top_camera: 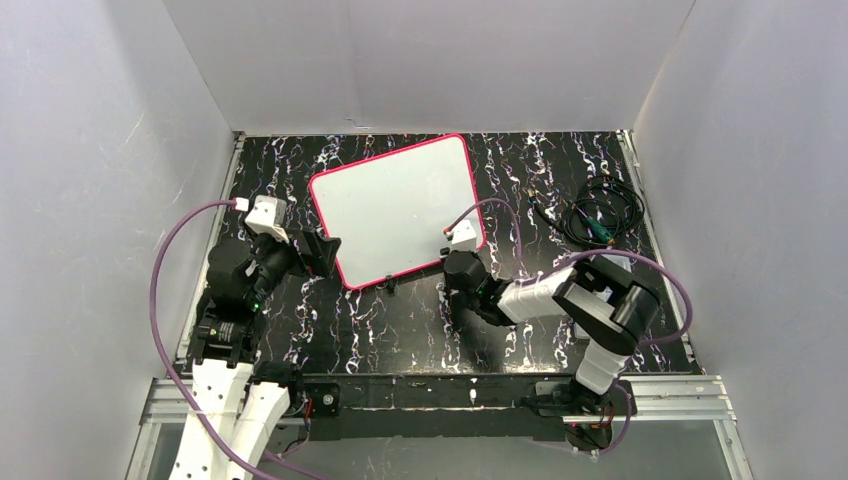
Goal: Write a sentence on the whiteboard
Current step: Move the whiteboard to the center of the board.
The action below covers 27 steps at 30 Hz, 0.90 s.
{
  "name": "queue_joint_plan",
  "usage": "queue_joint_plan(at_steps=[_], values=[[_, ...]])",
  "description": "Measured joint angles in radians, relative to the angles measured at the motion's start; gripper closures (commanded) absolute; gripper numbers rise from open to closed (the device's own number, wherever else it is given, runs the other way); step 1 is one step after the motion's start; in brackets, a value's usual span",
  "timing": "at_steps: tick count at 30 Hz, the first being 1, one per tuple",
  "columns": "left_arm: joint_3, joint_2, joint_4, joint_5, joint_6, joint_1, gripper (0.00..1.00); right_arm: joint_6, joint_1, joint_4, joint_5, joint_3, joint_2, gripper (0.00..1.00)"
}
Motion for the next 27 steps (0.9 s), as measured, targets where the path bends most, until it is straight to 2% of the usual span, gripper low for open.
queue_joint_plan(at_steps=[8, 11, 16, 19, 23, 27], values=[[-0.001, 0.027, 0.005, 0.009, -0.011, -0.026, 0.01, 0.04, -0.009, -0.078, 0.027, -0.086, -0.139, 0.4], [-0.004, 0.046, 0.022, 0.027, -0.016, -0.039, 0.03, 0.056, -0.009, -0.117, 0.033, -0.108, -0.201, 0.25], [-0.01, 0.111, 0.047, 0.042, -0.016, -0.092, 0.07, 0.052, -0.013, -0.208, 0.042, -0.121, -0.327, 0.15], [-0.01, 0.159, 0.052, 0.047, -0.008, -0.134, 0.08, 0.033, -0.014, -0.252, 0.041, -0.119, -0.399, 0.06], [-0.009, 0.196, 0.052, 0.053, 0.021, -0.203, 0.09, 0.021, -0.03, -0.336, 0.016, -0.106, -0.477, 0.05], [0.021, 0.236, 0.046, 0.066, 0.065, -0.27, 0.1, 0.024, -0.127, -0.463, -0.057, -0.023, -0.53, 0.02]])
